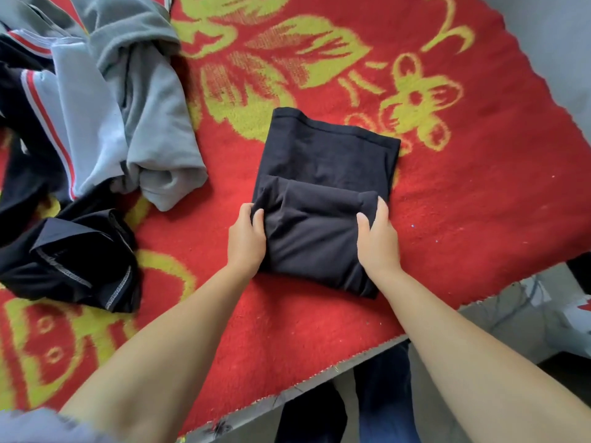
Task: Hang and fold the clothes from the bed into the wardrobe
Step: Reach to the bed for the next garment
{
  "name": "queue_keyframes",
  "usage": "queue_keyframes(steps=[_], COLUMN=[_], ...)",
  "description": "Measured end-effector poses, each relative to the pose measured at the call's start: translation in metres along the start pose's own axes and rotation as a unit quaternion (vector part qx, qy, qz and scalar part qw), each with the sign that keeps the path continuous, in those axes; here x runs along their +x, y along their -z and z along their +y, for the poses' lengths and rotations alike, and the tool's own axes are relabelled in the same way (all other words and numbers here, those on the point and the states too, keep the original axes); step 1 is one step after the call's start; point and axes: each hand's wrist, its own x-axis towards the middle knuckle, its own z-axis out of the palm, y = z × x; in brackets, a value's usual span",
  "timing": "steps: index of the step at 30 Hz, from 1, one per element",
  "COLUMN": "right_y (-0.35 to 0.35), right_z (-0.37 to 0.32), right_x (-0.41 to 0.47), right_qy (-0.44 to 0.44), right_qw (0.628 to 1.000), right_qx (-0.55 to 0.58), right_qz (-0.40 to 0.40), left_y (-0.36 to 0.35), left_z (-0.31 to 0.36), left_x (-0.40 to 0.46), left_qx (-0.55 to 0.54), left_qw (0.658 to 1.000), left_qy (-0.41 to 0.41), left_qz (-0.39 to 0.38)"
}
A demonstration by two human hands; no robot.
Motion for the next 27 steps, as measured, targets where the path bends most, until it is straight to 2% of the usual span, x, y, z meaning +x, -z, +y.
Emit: queue_keyframes(steps=[3, 4, 5, 6, 7, 8, 9, 10, 11, 12, 14, 17, 19, 20, 23, 24, 26, 27], right_y=[-0.001, 0.002, 0.006, 0.008, 0.008, 0.007, 0.005, 0.003, 0.001, 0.0, 0.0, 0.008, 0.026, 0.04, 0.091, 0.104, 0.119, 0.12], right_z=[-0.003, -0.005, -0.008, -0.007, -0.003, 0.003, 0.011, 0.02, 0.028, 0.033, 0.029, 0.005, -0.012, -0.021, -0.045, -0.051, -0.058, -0.059], right_x=[-0.004, -0.009, -0.016, -0.026, -0.038, -0.05, -0.062, -0.07, -0.073, -0.071, -0.061, -0.052, -0.048, -0.044, -0.027, -0.019, 0.005, 0.02], right_qy=[0.002, 0.029, 0.076, 0.138, 0.207, 0.262, 0.291, 0.291, 0.278, 0.267, 0.26, 0.259, 0.252, 0.244, 0.194, 0.171, 0.143, 0.13], right_qw=[0.997, 0.992, 0.983, 0.97, 0.949, 0.92, 0.886, 0.852, 0.828, 0.819, 0.821, 0.826, 0.836, 0.842, 0.828, 0.826, 0.866, 0.9], right_qx=[-0.083, -0.119, -0.152, -0.189, -0.233, -0.291, -0.356, -0.418, -0.462, -0.481, -0.485, -0.462, -0.425, -0.384, -0.253, -0.217, -0.145, -0.106], right_qz=[0.01, 0.04, 0.064, 0.064, 0.042, -0.004, -0.066, -0.123, -0.155, -0.162, -0.15, -0.191, -0.24, -0.289, -0.462, -0.491, -0.457, -0.402], left_y=[0.0, 0.004, 0.009, 0.015, 0.019, 0.023, 0.025, 0.027, 0.028, 0.029, 0.028, 0.03, 0.04, 0.049, 0.08, 0.088, 0.095, 0.092], left_z=[-0.002, 0.0, 0.001, 0.002, 0.0, -0.003, -0.009, -0.015, -0.02, -0.021, -0.018, 0.005, 0.029, 0.042, 0.081, 0.091, 0.104, 0.105], left_x=[-0.008, -0.011, -0.015, -0.019, -0.025, -0.033, -0.04, -0.043, -0.044, -0.043, -0.031, -0.018, -0.014, -0.012, 0.002, 0.012, 0.034, 0.046], left_qx=[0.086, 0.109, 0.135, 0.167, 0.205, 0.252, 0.307, 0.362, 0.419, 0.471, 0.529, 0.543, 0.503, 0.472, 0.352, 0.318, 0.271, 0.231], left_qw=[0.993, 0.991, 0.99, 0.984, 0.964, 0.923, 0.866, 0.811, 0.776, 0.761, 0.752, 0.729, 0.744, 0.754, 0.761, 0.762, 0.792, 0.829], left_qy=[0.08, 0.074, 0.031, -0.052, -0.17, -0.291, -0.389, -0.441, -0.438, -0.399, -0.334, -0.329, -0.311, -0.291, -0.163, -0.132, -0.091, -0.07], left_qz=[0.028, 0.032, 0.037, 0.039, 0.026, -0.012, -0.068, -0.126, -0.176, -0.201, -0.205, -0.256, -0.311, -0.353, -0.52, -0.549, -0.539, -0.505])
